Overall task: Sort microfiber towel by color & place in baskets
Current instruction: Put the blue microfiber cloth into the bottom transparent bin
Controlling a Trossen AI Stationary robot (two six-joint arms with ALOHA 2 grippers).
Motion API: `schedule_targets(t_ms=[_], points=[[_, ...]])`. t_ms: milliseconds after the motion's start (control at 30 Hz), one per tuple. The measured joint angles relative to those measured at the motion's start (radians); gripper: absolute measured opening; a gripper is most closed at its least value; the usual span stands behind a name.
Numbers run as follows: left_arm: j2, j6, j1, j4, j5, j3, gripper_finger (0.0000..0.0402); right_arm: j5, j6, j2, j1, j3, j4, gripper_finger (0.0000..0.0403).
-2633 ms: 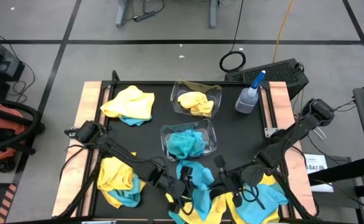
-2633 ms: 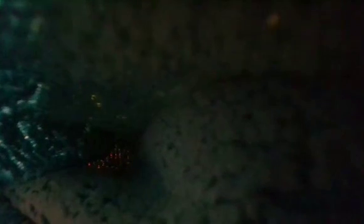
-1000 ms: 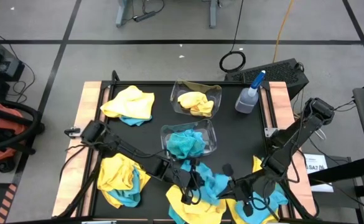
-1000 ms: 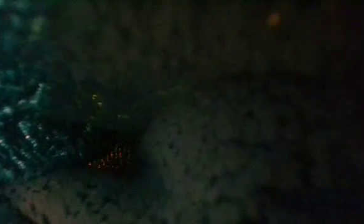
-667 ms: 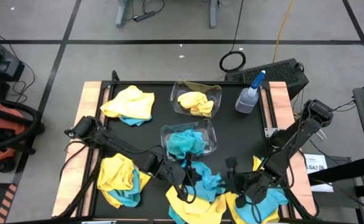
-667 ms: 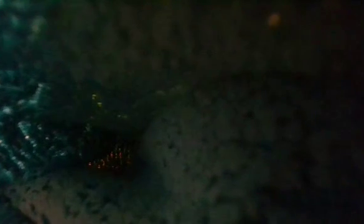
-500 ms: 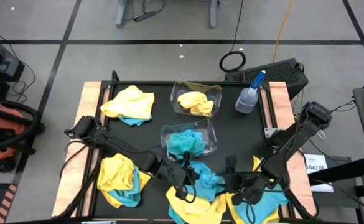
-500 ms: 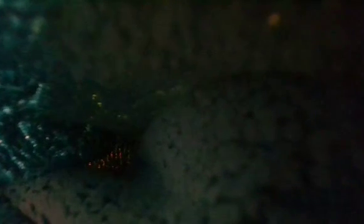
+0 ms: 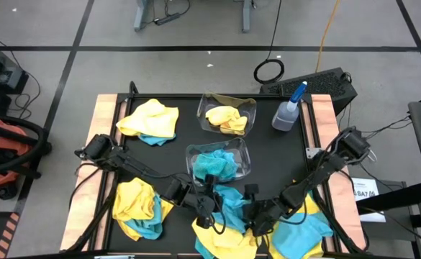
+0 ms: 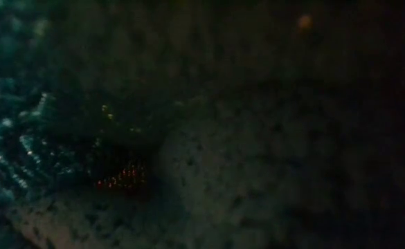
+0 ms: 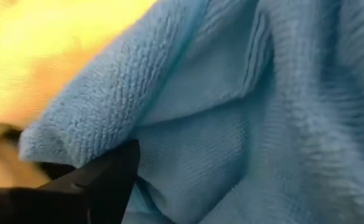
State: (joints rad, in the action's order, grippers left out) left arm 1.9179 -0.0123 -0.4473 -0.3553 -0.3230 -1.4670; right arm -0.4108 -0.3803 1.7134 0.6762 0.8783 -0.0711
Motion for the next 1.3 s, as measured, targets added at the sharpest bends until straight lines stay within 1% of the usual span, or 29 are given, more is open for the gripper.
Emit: schedule_targets(t_ms=[67, 167, 233, 300, 367, 433, 567, 600, 633, 733, 800, 900, 1000, 1100, 1200, 1300], points=[[0.000, -0.009, 0.000, -0.017, -0.001, 0.000, 0.0000, 0.007, -0.003, 0.020, -0.025, 0.000, -0.007, 0.0314], [0.007, -0.022, -0.006, -0.021, 0.000, 0.000, 0.0000, 0.052, -0.002, 0.049, -0.064, 0.000, 0.001, 0.0299], [0.011, -0.033, -0.008, -0.031, 0.006, 0.000, 0.0000, 0.079, -0.001, 0.061, -0.085, 0.000, 0.002, 0.0282], [0.021, -0.035, -0.008, -0.032, 0.012, 0.000, 0.0000, 0.109, -0.001, 0.072, -0.102, 0.000, 0.013, 0.0256], [0.027, -0.036, -0.008, -0.049, 0.015, 0.000, 0.0000, 0.133, 0.001, 0.073, -0.112, 0.000, 0.014, 0.0218], [0.034, -0.037, -0.008, -0.057, 0.015, 0.000, 0.0002, 0.149, 0.005, 0.073, -0.120, 0.000, 0.015, 0.0170], [0.041, -0.055, -0.010, -0.062, 0.028, 0.000, 0.0019, 0.151, 0.031, 0.065, -0.119, 0.000, 0.016, 0.0049], [0.041, -0.060, -0.010, -0.061, 0.028, 0.000, 0.0025, 0.150, 0.042, 0.064, -0.119, 0.000, 0.015, 0.0026], [0.041, -0.061, -0.010, -0.059, 0.028, 0.000, 0.0032, 0.149, 0.049, 0.061, -0.120, 0.000, 0.014, 0.0015], [0.041, -0.061, -0.011, -0.060, 0.028, 0.000, 0.0059, 0.148, 0.051, 0.048, -0.119, 0.001, 0.021, 0.0015], [0.041, -0.061, -0.015, -0.060, 0.028, 0.000, 0.0084, 0.149, 0.056, 0.032, -0.119, 0.007, 0.007, 0.0010], [0.041, -0.061, -0.022, -0.077, 0.020, 0.000, 0.0132, 0.141, 0.081, -0.016, -0.116, 0.021, -0.008, 0.0005], [0.037, -0.062, -0.027, -0.105, -0.002, 0.000, 0.0184, 0.095, 0.111, -0.076, -0.108, 0.044, -0.053, 0.0005], [0.031, -0.089, -0.029, -0.134, -0.004, 0.000, 0.0226, 0.077, 0.147, -0.143, -0.104, 0.059, -0.081, 0.0003], [0.025, -0.131, -0.029, -0.174, -0.004, 0.000, 0.0251, 0.043, 0.178, -0.216, -0.097, 0.062, -0.100, 0.0002], [0.020, -0.162, -0.033, -0.239, -0.004, 0.000, 0.0260, 0.011, 0.202, -0.283, -0.091, 0.062, -0.117, 0.0001]])
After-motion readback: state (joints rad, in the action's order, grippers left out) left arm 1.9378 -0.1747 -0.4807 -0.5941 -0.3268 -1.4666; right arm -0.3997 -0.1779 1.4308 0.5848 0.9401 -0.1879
